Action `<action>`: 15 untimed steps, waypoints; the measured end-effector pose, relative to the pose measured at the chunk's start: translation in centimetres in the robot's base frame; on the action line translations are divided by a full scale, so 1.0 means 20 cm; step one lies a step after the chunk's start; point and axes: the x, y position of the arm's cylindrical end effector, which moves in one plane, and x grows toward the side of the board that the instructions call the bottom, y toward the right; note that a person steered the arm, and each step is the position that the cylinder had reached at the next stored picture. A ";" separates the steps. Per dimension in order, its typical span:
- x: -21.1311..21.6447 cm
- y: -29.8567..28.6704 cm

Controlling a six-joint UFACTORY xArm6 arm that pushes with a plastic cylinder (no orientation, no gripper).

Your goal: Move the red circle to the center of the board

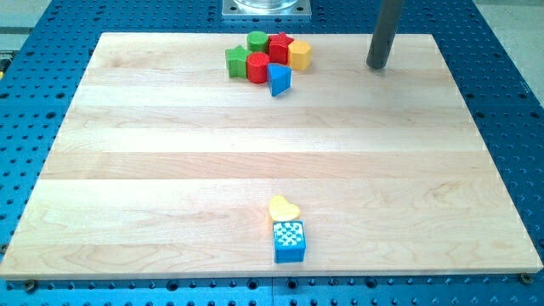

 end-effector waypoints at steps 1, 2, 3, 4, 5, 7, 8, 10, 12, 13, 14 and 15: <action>-0.09 -0.10; -0.38 -0.25; -0.39 -0.29; -0.38 -0.60; -0.36 -0.98; -0.33 -1.08; -0.26 -1.08; 0.04 -1.05; 0.33 -1.05; 0.41 -1.05; 0.34 -1.04; 0.23 -1.03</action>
